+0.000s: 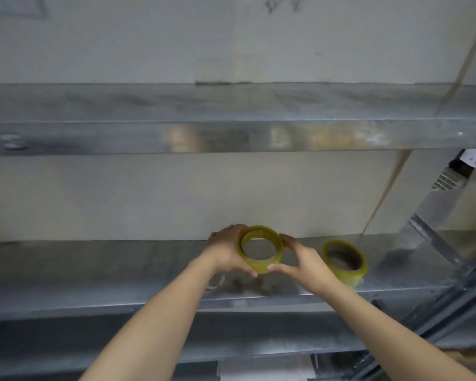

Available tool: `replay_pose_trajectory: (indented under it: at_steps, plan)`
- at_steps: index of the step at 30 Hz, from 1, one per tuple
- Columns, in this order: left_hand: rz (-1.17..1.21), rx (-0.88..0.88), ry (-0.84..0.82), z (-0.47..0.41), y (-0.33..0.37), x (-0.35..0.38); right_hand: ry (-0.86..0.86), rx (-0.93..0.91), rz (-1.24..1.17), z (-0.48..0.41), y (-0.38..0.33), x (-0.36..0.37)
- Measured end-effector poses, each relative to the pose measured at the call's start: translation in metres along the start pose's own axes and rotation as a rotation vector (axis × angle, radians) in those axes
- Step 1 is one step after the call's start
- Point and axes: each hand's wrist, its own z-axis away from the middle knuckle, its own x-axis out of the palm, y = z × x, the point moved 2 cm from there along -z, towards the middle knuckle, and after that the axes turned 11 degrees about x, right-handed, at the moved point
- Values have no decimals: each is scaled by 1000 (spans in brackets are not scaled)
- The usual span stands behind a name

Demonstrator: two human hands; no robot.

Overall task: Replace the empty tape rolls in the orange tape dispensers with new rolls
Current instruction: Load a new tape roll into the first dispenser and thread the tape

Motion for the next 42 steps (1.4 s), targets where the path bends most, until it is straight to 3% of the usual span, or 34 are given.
replay_pose_trajectory:
  at_steps: [13, 21, 29, 42]
  plan:
    - [-39, -338, 328, 260, -182, -154, -255, -426, 22, 16, -273, 187]
    - [-133, -402, 364, 392, -312, -243, -299, -492, -72, 42, -429, 316]
    - [-46, -341, 320, 395, -396, -257, -298, -436, -5, 18, -471, 366]
    - [15, -264, 166, 334, -506, -205, -300, -272, 70, -52, -445, 446]
